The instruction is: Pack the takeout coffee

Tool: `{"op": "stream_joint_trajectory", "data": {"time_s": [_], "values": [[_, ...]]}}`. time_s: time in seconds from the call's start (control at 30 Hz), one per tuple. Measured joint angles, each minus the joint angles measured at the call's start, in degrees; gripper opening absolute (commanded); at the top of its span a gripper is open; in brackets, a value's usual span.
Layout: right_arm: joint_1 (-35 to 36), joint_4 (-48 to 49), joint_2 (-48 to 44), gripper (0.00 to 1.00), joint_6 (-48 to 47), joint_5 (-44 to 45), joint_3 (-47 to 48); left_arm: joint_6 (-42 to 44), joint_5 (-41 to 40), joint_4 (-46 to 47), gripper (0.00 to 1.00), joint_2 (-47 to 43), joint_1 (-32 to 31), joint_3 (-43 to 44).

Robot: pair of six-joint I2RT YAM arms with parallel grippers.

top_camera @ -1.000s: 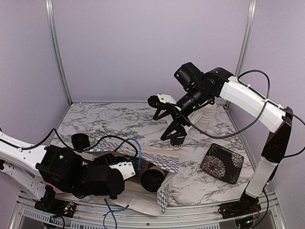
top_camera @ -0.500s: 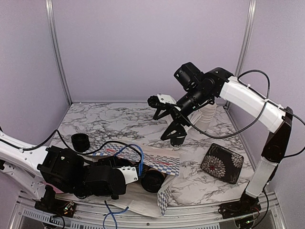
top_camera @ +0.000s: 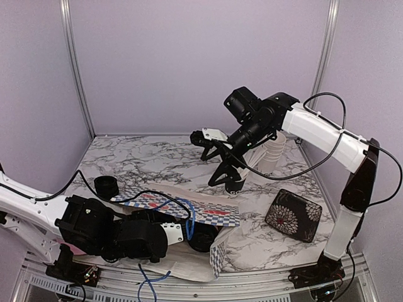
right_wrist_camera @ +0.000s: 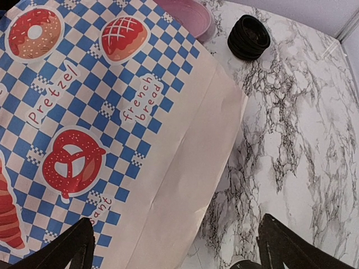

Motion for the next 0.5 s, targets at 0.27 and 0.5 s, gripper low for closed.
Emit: {"op": "stream_joint_trajectory", "data": {"time_s": [0.27,0.5], "values": [[0.00,0.02,0.02,0.99,0.02,0.09,0.00,2.16,0.20,2.14,0.43,0.72,1.70,-0.87],[0.00,0.02,0.02,0.99,0.02,0.13,0.00,3.32,0.24,3.30,0.43,1.51,2.91,-1.29]]}}
